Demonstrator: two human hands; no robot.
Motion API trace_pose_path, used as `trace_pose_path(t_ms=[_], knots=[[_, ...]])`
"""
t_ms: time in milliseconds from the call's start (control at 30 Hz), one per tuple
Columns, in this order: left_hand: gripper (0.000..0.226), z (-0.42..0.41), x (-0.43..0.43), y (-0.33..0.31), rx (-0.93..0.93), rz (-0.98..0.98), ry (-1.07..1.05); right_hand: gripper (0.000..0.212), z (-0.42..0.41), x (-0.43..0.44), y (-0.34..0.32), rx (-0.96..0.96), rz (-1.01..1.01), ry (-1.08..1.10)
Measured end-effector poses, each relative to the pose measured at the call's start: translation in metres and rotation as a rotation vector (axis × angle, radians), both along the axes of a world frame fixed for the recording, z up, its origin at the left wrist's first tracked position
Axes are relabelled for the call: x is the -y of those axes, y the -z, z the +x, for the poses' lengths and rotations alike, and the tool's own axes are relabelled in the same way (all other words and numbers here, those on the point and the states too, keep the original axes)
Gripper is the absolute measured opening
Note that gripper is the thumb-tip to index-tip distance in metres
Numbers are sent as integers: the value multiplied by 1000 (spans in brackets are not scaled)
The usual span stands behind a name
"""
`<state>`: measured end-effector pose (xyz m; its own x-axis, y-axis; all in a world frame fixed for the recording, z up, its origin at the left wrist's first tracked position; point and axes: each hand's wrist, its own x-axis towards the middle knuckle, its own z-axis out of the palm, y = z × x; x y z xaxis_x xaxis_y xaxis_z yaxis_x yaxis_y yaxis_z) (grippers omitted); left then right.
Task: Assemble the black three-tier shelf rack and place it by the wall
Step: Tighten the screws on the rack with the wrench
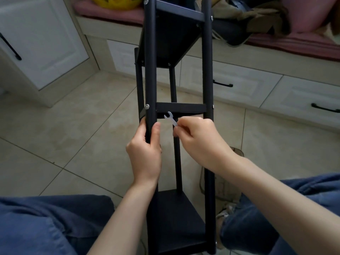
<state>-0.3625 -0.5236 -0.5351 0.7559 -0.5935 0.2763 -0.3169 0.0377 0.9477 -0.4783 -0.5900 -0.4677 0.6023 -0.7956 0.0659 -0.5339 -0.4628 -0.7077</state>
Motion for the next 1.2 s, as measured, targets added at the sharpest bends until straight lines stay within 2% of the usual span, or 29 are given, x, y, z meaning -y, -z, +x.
trace_pose_path(t_ms=[167, 300, 533, 700, 900, 1033, 1200], knots=[[35, 3, -3, 1, 5, 15, -28, 29, 14, 2, 10, -81, 49, 32], [47, 4, -8, -1, 25, -1, -25, 29, 24, 4, 15, -90, 99, 50], [34, 0, -11, -4, 100, 25, -24, 26, 40, 9, 19, 82, 173, 100], [55, -3, -11, -6, 40, 0, 3, 25, 44, 4, 25, 205, 172, 142], [48, -1, -12, -8, 123, 30, 1, 29, 48, 2, 39, 340, 200, 185], [52, -2, -13, -9, 117, 32, 1, 23, 53, 2, 50, 407, 182, 183], [48, -1, -14, -8, 129, 33, -10, 19, 60, -4, 63, 493, 151, 160]])
